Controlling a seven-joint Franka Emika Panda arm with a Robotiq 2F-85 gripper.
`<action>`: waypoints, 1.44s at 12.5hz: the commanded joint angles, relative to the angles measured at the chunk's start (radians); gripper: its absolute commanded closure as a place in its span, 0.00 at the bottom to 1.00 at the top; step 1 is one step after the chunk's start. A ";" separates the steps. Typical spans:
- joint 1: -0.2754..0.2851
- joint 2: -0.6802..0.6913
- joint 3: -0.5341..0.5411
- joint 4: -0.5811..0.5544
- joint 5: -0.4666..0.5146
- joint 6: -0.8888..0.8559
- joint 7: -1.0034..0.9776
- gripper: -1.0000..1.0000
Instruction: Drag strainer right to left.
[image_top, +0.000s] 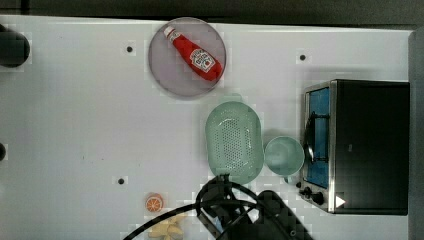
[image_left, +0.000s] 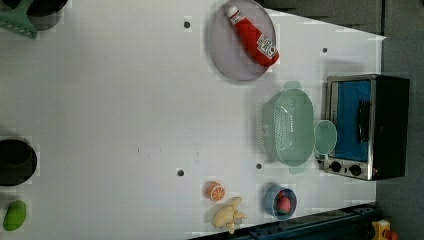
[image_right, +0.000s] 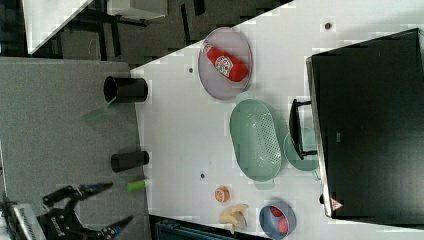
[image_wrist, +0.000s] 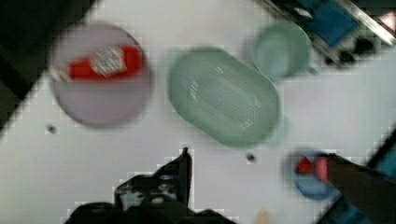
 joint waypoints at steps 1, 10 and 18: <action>-0.005 0.207 -0.006 -0.159 0.011 0.150 0.062 0.00; -0.002 0.728 -0.003 -0.257 0.011 0.701 0.606 0.00; 0.022 1.013 0.016 -0.266 0.020 0.996 0.688 0.00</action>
